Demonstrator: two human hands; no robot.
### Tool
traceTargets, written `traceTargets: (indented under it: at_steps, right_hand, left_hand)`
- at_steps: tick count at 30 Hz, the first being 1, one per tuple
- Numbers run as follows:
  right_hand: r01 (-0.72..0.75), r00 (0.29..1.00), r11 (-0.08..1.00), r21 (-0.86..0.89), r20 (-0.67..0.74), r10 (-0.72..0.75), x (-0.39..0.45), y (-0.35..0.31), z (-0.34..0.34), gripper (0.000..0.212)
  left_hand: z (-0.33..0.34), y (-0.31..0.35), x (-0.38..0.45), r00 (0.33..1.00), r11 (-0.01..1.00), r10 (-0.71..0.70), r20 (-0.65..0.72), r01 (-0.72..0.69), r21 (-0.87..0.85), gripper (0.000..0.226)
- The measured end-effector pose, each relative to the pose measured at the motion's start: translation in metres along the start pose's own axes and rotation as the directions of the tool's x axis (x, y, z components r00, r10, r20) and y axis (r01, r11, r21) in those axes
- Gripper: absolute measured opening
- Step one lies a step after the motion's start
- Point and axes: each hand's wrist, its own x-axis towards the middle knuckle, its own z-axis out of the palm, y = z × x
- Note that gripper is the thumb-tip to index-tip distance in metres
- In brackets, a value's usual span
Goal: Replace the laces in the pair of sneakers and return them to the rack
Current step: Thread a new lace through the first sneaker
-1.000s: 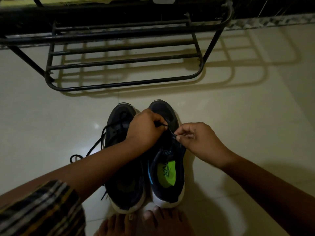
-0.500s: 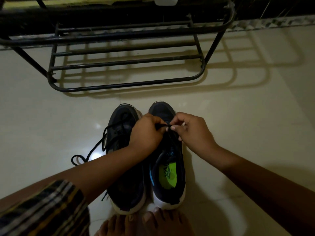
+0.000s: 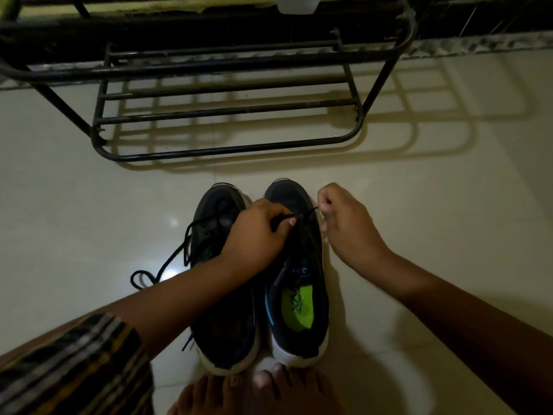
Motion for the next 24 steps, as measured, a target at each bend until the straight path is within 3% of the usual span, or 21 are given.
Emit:
traceTargets:
  at_steps: [5,10,16,20,24]
  right_hand:
    - [-0.126,0.991,0.932,0.34,0.0,0.134,0.0,-0.014,-0.009,0.024]
    - [-0.149,0.988,0.887,0.436,0.044,0.145,0.001,-0.019,-0.007,0.024]
    - [0.136,0.986,0.982,0.133,0.076,-0.147,0.005,-0.05,-0.022,0.013]
    - [0.152,0.986,0.988,0.023,0.062,-0.153,0.006,-0.072,-0.045,0.014]
    - [0.161,0.987,0.986,-0.032,0.033,-0.16,0.002,-0.102,-0.079,0.016]
  left_hand:
    - [0.0,-0.002,0.0,1.0,1.0,0.009,-0.004,-0.009,0.019,0.018]
    - [-0.005,0.0,-0.002,0.999,0.999,0.034,0.009,-0.033,-0.034,0.028]
    - [-0.037,0.016,-0.002,0.995,0.966,0.013,-0.094,-0.037,-0.258,0.028]
    - [-0.064,0.029,-0.001,0.991,0.952,-0.014,-0.136,-0.028,-0.304,0.026]
    - [-0.097,0.045,-0.003,0.99,0.971,0.084,-0.112,-0.106,-0.213,0.027]
